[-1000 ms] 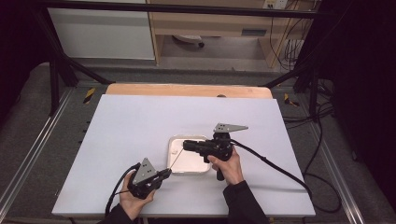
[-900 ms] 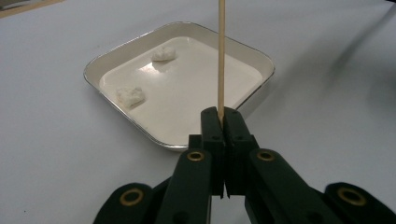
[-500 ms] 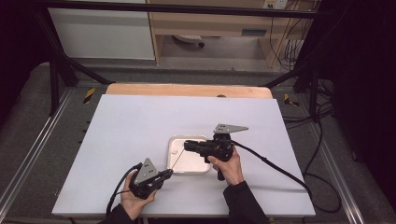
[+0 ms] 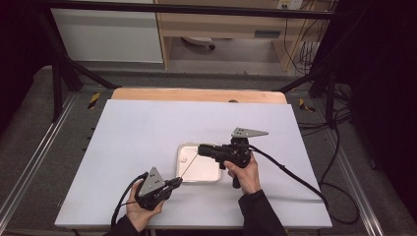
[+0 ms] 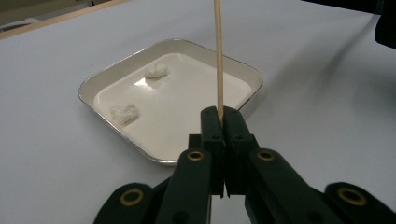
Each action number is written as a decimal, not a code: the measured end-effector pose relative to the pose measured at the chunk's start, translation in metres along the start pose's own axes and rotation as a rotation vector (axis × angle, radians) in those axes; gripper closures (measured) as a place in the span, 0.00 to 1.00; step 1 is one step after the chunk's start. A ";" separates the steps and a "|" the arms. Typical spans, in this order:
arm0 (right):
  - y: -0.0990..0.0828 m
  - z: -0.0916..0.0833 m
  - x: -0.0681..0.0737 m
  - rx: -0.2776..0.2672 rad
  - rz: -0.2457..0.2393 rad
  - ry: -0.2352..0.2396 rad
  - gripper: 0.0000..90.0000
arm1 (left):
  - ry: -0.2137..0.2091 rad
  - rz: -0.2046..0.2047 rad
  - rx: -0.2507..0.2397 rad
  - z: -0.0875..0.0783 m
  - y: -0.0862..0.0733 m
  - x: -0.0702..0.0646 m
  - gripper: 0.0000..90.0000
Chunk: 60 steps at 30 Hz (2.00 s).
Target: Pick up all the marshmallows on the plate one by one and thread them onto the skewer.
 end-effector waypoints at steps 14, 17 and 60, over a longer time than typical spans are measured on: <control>0.003 -0.001 -0.002 -0.021 0.029 0.013 0.92 | -0.008 0.033 -0.015 -0.001 -0.001 -0.002 0.99; 0.002 0.000 -0.006 -0.019 0.066 0.041 0.93 | -0.007 0.033 -0.018 -0.002 -0.001 -0.002 0.99; -0.024 0.006 0.001 0.085 -0.019 0.099 0.94 | 0.004 0.029 0.078 0.007 -0.004 -0.003 0.99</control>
Point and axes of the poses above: each handheld gripper's, and its own axes: z roughly forward along the jaws, y roughly out of its top, x roughly to its left, the point moved 2 cm from there along z, roughly forward along the jaws, and after that the axes turned 7 degrees about z, right-handed, at the moved point
